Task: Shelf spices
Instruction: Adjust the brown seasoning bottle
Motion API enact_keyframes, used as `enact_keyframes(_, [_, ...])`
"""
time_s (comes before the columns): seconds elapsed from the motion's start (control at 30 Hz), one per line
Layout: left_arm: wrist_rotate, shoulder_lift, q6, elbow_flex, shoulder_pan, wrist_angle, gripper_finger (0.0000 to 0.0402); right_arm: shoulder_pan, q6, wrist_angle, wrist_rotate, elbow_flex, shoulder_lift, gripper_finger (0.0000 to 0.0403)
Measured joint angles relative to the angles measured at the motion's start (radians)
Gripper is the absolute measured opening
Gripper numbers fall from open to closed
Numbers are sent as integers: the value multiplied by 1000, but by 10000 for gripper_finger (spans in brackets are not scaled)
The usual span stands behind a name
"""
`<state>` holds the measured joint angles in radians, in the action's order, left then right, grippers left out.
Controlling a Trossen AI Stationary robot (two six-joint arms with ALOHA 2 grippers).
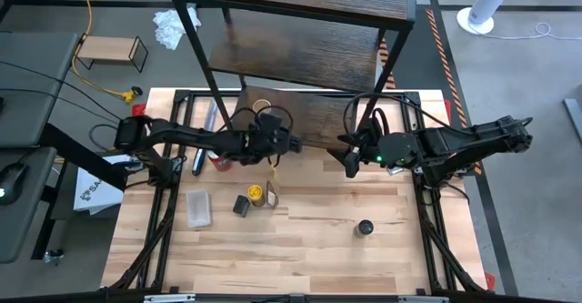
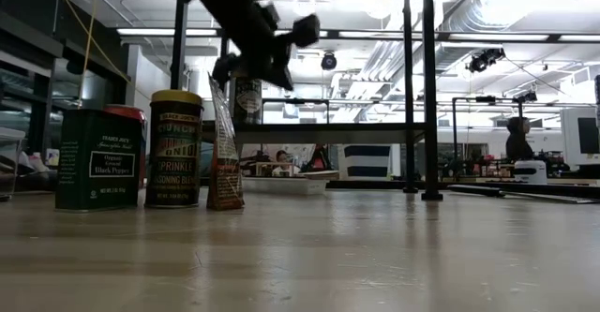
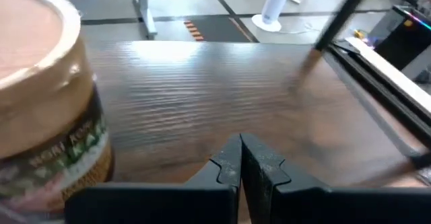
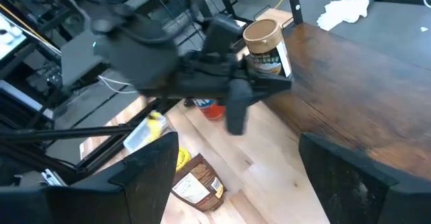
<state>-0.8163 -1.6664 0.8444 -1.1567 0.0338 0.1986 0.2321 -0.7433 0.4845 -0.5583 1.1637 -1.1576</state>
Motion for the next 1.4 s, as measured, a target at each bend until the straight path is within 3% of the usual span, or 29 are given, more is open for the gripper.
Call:
enact_keyframes(0.47, [130, -2, -80, 32, 123, -38, 0, 0, 0, -43, -11, 0, 0, 304])
enact_keyframes(0.83, [32, -2, -15, 32, 103, 61, 0, 0, 3, -41, -14, 0, 0, 304])
enact_keyframes(1.13, [13, -2, 20, 32, 111, 60, 0, 0, 3, -41, -14, 0, 0, 304])
enact_keyframes(1.4, [-81, 19, 193, 31, 109, 210, 0, 0, 11, -41, -14, 0, -1, 304])
